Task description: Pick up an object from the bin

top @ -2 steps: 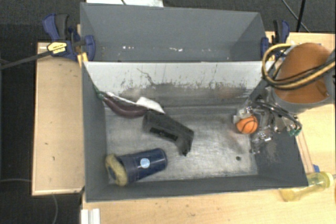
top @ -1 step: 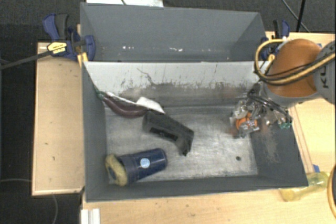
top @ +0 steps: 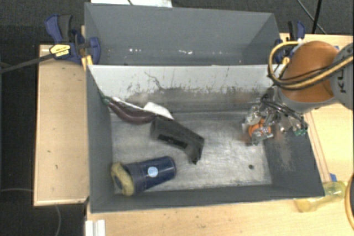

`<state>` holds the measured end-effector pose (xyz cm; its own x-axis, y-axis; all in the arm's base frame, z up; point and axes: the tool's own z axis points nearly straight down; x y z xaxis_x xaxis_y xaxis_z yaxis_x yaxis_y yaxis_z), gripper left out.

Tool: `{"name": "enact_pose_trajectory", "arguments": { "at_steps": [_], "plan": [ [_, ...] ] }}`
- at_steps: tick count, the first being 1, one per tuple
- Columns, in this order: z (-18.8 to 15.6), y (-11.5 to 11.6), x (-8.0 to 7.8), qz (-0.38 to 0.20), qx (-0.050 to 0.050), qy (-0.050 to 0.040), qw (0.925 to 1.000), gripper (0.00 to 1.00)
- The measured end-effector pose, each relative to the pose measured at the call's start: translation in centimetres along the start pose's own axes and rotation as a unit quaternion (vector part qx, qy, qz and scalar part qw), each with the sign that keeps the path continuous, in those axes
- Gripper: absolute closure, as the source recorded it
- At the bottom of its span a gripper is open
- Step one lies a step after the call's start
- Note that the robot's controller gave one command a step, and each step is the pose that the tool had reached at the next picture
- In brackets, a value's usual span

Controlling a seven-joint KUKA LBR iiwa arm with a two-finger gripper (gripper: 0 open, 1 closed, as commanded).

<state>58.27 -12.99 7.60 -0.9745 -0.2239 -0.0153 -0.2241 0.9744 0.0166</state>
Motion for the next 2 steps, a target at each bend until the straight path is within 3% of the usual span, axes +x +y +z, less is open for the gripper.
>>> {"name": "enact_pose_trajectory", "arguments": {
  "at_steps": [1, 2],
  "plan": [
    [-13.36, 0.12, 1.58, -0.068, 0.008, 0.0060, 0.9976, 1.00],
    [-13.33, 0.13, 1.60, -0.068, 0.008, 0.0063, 0.9976, 1.00]
  ]
}}
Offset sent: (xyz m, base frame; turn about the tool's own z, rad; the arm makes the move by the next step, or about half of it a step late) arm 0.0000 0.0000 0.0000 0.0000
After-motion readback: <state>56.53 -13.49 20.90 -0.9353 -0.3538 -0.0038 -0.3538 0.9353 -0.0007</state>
